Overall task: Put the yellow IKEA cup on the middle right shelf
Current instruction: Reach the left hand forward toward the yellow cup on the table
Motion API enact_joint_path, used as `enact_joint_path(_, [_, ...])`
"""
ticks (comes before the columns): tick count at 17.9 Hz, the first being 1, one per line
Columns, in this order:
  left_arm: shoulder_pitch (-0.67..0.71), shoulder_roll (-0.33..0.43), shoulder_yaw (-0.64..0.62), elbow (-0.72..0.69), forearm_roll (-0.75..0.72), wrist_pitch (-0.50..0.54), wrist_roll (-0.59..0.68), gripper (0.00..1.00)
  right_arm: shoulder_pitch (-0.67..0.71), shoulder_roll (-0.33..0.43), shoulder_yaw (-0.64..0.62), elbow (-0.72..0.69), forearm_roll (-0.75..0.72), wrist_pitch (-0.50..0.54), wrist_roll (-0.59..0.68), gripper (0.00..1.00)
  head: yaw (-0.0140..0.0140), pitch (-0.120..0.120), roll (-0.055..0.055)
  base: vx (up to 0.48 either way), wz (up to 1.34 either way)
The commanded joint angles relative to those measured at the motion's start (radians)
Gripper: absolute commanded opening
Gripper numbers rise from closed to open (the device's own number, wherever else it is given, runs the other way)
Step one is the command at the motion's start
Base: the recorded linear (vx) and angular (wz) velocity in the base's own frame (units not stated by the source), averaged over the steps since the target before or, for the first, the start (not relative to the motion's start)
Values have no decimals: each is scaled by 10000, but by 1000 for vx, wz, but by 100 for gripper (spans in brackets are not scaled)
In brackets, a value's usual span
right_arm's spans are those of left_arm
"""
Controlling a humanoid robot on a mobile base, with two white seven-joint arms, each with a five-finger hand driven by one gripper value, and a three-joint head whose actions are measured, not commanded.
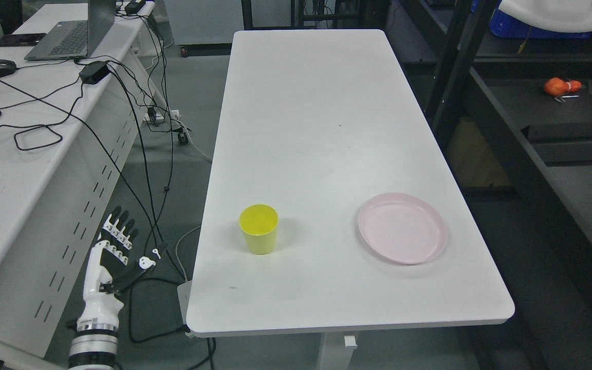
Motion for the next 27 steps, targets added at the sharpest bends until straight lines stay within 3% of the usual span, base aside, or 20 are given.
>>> enact_joint_path(1, [284,141,-163,-194,11,-70,-15,99,139,-175,169,0,-245,8,9,99,0,0,0,0,0])
enact_joint_path(9, [-787,-119,-362,602,514,21,-904,99,139,-175,169,0,-245,8,9,99,0,0,0,0,0])
enact_joint_path(12, [-1767,-227,-362,1215,1007,664,-905,99,139,-175,169,0,-245,8,9,99,0,0,0,0,0])
enact_joint_path(17, [-2965,-304,-454,2503,1023,788,-966,99,139,-175,169,0,-245,8,9,99,0,0,0,0,0])
enact_joint_path(21, [-3167,-304,-1174,2659,977,758,-2054,99,139,-175,169,0,-245,8,9,99,0,0,0,0,0])
enact_joint_path(27, [-4086,-442,-1528,4053,549,727,-2055,99,139,-175,169,0,-245,8,9,99,0,0,0,0,0])
